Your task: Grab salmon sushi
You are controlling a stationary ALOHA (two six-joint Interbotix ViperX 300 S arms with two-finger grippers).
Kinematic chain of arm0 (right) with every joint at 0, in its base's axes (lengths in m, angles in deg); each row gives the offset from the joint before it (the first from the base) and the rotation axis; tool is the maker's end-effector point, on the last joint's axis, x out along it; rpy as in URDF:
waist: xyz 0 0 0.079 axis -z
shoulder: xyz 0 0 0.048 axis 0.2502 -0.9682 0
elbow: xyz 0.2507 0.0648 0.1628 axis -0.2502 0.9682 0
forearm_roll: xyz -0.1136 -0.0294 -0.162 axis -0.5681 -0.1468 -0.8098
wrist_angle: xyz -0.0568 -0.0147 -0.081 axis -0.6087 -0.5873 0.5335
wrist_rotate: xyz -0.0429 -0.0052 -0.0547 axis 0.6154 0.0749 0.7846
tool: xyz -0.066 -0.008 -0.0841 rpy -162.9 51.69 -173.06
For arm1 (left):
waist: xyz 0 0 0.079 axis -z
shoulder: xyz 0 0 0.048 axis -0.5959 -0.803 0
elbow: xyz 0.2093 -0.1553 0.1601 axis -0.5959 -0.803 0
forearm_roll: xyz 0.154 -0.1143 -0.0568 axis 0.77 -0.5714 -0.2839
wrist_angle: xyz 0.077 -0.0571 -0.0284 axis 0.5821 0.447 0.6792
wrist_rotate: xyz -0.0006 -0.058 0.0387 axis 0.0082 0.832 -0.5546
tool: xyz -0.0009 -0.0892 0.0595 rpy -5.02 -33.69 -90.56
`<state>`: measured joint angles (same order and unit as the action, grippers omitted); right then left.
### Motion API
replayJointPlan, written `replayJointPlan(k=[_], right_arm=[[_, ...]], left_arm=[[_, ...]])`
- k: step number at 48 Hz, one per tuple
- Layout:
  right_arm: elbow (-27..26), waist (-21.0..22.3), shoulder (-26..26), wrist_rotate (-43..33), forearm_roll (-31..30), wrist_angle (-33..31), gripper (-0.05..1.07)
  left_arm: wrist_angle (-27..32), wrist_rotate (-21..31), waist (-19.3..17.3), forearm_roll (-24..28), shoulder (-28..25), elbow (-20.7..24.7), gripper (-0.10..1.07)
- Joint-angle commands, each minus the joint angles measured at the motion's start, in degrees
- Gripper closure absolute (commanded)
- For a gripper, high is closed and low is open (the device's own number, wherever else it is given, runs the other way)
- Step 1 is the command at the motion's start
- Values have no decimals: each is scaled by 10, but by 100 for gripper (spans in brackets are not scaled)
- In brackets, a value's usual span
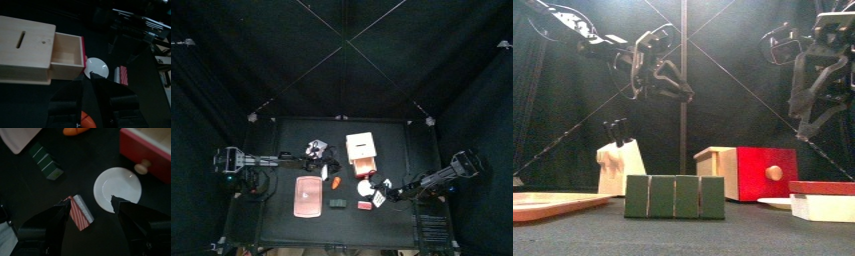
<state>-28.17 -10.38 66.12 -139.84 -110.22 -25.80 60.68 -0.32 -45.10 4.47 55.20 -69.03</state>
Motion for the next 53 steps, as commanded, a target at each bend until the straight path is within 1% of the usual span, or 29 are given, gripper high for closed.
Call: replayJointPlan(k=[1, 7, 10, 17, 26, 35, 53], right_arm=[[-8, -18, -4, 7, 15, 11, 7], [-4, -39, -22, 10, 18, 11, 7], [0, -47, -33, 10, 14, 11, 7], [-2, -53, -55, 10, 2, 17, 7], [-11, -67, -95, 10, -33, 24, 7], [-26, -82, -128, 11, -67, 24, 7], [-31, -78, -157, 10, -73, 25, 7]], left_arm=[[-54, -6, 18, 20, 20, -11, 35], [-111, -12, 34, 33, 33, -35, 35], [-125, -12, 38, 33, 41, -46, 35], [-125, -12, 40, 33, 57, -64, 35], [-128, -13, 47, 34, 65, -93, 35], [-128, -14, 50, 33, 71, -104, 35], [-127, -13, 50, 32, 73, -118, 35]])
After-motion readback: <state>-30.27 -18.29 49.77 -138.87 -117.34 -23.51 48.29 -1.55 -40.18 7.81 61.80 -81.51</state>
